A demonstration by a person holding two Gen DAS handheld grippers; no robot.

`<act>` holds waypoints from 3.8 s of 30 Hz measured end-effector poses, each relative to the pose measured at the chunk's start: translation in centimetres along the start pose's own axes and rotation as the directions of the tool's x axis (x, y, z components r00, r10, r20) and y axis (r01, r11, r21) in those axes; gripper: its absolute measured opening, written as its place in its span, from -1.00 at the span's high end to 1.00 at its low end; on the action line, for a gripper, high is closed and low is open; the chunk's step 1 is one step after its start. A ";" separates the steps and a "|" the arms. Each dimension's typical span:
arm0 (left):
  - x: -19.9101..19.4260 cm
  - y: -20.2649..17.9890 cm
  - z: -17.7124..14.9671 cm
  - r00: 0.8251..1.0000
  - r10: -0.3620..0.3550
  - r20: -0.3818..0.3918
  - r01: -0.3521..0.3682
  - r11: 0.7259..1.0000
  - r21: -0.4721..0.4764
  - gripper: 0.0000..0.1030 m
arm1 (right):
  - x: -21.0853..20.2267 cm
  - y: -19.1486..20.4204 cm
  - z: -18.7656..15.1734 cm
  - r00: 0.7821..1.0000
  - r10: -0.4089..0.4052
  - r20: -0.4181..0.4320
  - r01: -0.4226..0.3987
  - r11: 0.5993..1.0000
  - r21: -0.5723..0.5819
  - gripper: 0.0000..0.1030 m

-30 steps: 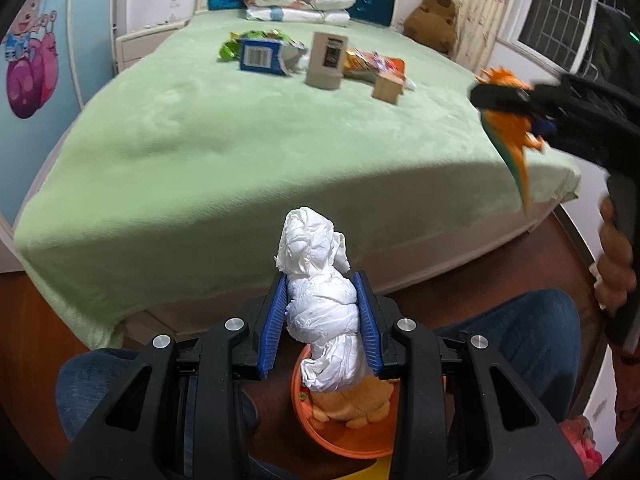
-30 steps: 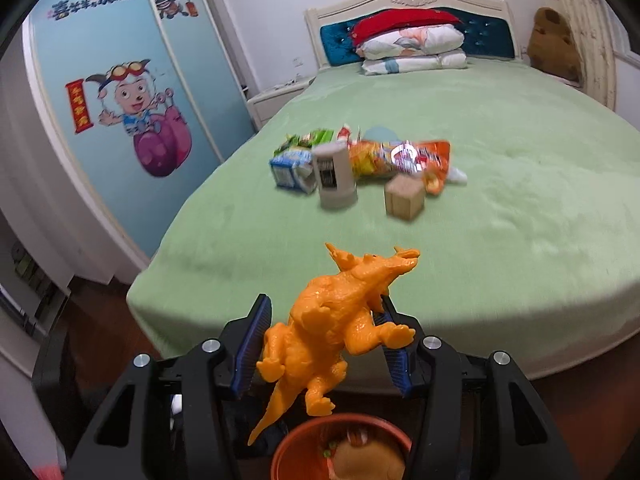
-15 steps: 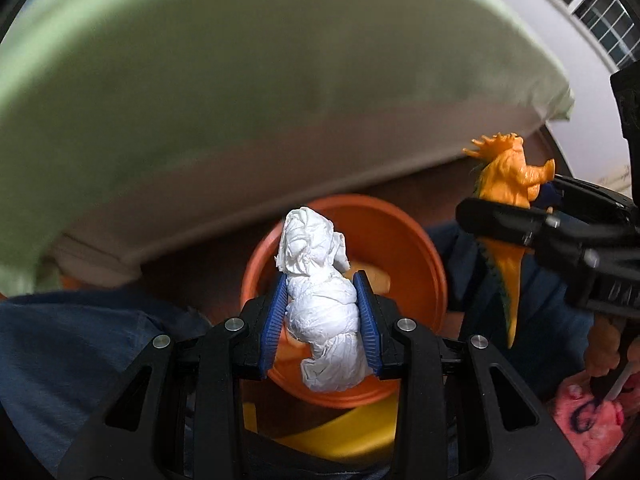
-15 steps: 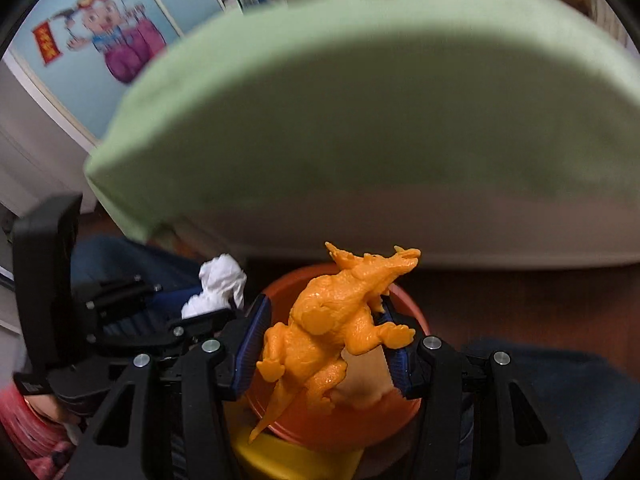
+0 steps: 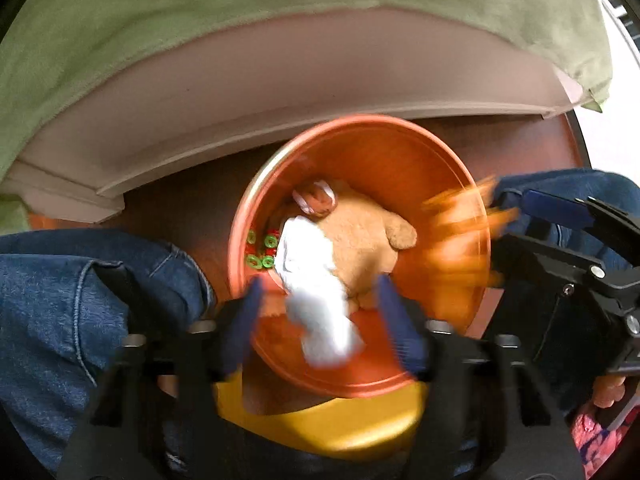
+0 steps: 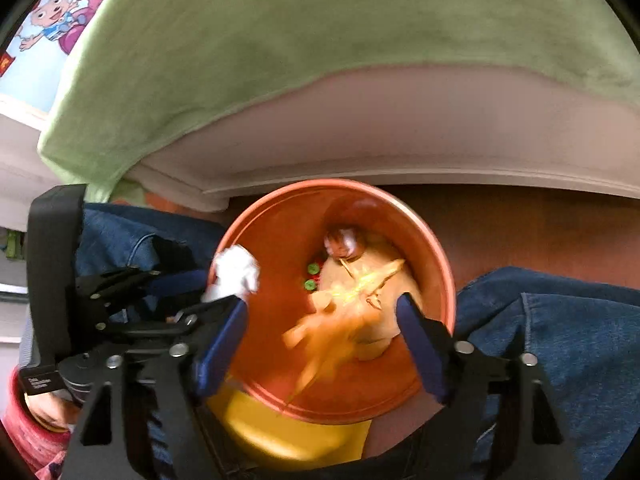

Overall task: Collect trash
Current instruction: 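Open both grippers over the orange bucket, dropping tissue and dinosaur, then grasp the pink cylindrical cup with the left gripper, then grasp the wooden block with the right gripper while the left gripper holds the cup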

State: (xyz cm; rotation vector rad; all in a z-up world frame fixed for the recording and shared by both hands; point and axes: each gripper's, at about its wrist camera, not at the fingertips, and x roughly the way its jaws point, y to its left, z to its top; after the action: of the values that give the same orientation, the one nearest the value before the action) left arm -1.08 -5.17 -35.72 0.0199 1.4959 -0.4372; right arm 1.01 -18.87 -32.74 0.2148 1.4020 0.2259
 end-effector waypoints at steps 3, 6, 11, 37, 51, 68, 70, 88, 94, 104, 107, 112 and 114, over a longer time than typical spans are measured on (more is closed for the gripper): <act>-0.9 -0.1 0.2 1.000 0.014 0.022 -0.014 1.000 0.003 -0.39 | -0.4 -0.4 0.1 1.000 -0.004 0.024 0.003 1.000 0.029 -0.58; -1.2 0.1 0.5 0.999 0.013 0.031 -0.013 1.000 -0.005 -0.41 | -0.7 -0.9 0.1 0.999 0.000 0.035 -0.002 0.998 0.056 -0.62; -1.2 0.4 0.7 0.999 0.017 0.033 -0.017 1.000 -0.014 -0.42 | -1.1 -1.3 0.1 0.999 0.013 0.051 -0.017 0.997 0.080 -0.62; -6.7 0.1 1.3 0.974 0.024 0.224 -0.021 1.000 -0.017 -0.42 | -5.1 -1.5 0.7 0.985 0.040 0.167 -0.055 0.995 0.088 -0.64; -20.5 -0.9 10.1 0.759 -0.008 0.651 -0.023 0.999 0.040 -0.62 | -14.1 -0.5 1.5 0.883 0.008 0.469 -0.009 1.000 -0.002 -0.75; -19.1 -2.2 27.6 0.743 0.136 0.655 -0.131 0.990 -0.056 -0.41 | -15.1 -1.9 -0.1 0.854 -0.020 0.519 0.020 1.000 0.006 -0.75; -18.8 -2.2 28.2 0.766 0.130 0.629 -0.123 0.991 -0.056 0.07 | -15.0 -2.2 0.0 0.857 -0.019 0.515 0.015 1.000 0.013 -0.75; -25.7 -3.6 16.7 0.679 0.023 0.734 -0.133 0.987 0.092 0.07 | -16.7 0.0 1.7 0.828 -0.012 0.561 0.041 0.998 -0.040 -0.75; -24.7 -2.4 9.3 0.713 -0.013 0.701 -0.104 0.987 0.124 0.07 | -17.6 1.9 6.3 0.787 -0.056 0.615 0.119 0.991 -0.063 -0.75; -21.1 -0.1 1.9 0.772 -0.010 0.636 -0.057 0.995 0.085 0.07 | -16.1 4.3 20.0 0.788 -0.117 0.605 0.132 0.991 0.019 -0.75; -20.3 0.1 1.1 0.782 -0.008 0.623 -0.062 0.994 0.091 0.07 | -14.9 4.5 23.5 0.799 -0.156 0.581 0.136 0.988 0.079 -0.75; -19.6 -0.1 0.8 0.791 -0.033 0.611 -0.039 0.994 0.104 0.07 | -13.2 4.8 27.0 0.812 -0.237 0.533 0.178 0.971 0.161 -0.58; -19.5 -0.1 0.9 0.790 -0.039 0.612 -0.032 0.994 0.106 0.07 | -12.6 4.8 28.0 0.827 -0.250 0.504 0.189 0.967 0.170 -0.30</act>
State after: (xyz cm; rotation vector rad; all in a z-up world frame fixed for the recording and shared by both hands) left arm -0.50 -0.28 -16.81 -0.0357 0.8217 -0.4730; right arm 26.58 -18.30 -15.09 0.1877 0.8818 -0.1048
